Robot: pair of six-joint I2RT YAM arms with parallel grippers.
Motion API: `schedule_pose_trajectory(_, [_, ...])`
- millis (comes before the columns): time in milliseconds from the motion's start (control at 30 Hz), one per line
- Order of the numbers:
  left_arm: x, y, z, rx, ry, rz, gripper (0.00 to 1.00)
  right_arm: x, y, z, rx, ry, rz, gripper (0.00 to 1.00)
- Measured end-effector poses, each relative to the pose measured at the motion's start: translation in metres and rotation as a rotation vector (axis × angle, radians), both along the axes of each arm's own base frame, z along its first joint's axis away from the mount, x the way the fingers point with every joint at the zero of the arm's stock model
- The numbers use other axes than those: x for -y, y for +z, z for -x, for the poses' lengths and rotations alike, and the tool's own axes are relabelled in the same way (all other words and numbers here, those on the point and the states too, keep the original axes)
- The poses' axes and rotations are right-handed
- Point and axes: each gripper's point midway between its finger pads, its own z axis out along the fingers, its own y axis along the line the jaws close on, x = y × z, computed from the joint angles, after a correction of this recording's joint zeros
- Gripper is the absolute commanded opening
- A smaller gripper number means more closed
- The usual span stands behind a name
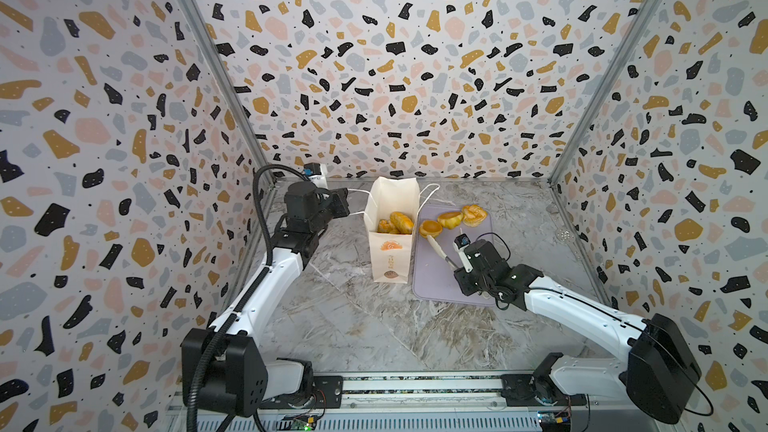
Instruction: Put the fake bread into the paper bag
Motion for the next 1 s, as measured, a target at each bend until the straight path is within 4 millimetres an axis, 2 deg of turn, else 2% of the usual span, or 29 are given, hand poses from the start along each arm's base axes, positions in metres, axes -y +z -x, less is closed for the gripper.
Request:
schedule_pose_trajectory(400, [0.000,0.000,0.000,0.000,0.000,0.000,0.00,-0.004,-0.035,-0.019,0.007,0.055,0.135,0.53])
schedule_pose_trajectory(767, [0.000,0.000,0.000,0.000,0.000,0.000,0.00,-0.028,-0.041,-0.048,0.031,0.088,0.158,0.51])
schedule_pose_trajectory(1000, [0.000,0.000,0.000,0.000,0.000,0.000,0.00,-0.030,-0.057,-0.059,0.015,0.099,0.209,0.49])
